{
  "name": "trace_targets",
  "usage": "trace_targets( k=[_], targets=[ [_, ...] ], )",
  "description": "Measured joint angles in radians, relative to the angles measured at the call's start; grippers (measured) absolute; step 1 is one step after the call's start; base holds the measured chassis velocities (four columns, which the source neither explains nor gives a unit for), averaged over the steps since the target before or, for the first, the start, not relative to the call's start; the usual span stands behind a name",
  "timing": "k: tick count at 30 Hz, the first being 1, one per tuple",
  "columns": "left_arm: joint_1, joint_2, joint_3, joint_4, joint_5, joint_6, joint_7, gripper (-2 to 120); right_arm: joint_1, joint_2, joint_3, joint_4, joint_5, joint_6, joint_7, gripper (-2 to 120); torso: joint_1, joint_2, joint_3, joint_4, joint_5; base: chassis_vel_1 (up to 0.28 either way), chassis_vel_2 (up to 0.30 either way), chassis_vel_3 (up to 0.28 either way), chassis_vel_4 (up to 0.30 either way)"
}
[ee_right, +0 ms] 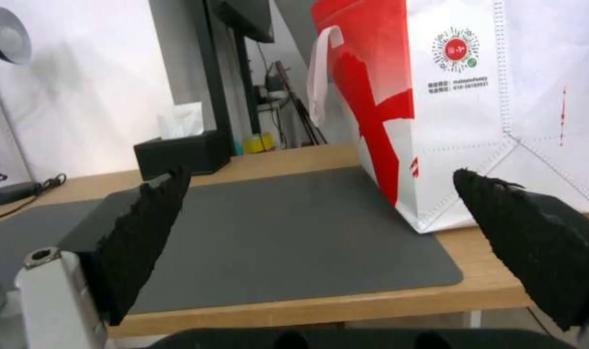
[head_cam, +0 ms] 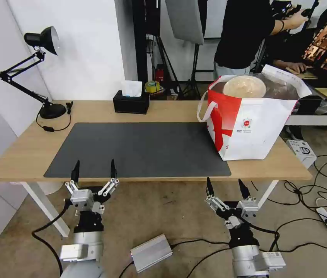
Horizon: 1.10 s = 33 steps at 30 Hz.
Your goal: Pick up the trash from the table and place it into the takeout bag.
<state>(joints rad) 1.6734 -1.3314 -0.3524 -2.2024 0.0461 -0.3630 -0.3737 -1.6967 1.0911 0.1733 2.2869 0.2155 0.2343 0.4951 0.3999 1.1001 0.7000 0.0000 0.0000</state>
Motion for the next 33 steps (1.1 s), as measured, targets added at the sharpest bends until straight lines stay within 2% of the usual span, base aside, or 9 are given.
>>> trace_targets(
  k=[17,33],
  targets=[
    [0.022,-0.055,0.016,0.074,0.047,-0.044,-0.001,100,0.000,0.000,0.000,0.000,0.000,0.000,0.000,100,0.000,0.000,0.000,0.0000,0.0000,0.000,0.000,0.000,0.000],
    [0.035,-0.054,0.009,0.095,0.057,-0.054,0.001,100,0.000,0.000,0.000,0.000,0.000,0.000,0.000,100,0.000,0.000,0.000,0.0000,0.0000,0.000,0.000,0.000,0.000]
  ],
)
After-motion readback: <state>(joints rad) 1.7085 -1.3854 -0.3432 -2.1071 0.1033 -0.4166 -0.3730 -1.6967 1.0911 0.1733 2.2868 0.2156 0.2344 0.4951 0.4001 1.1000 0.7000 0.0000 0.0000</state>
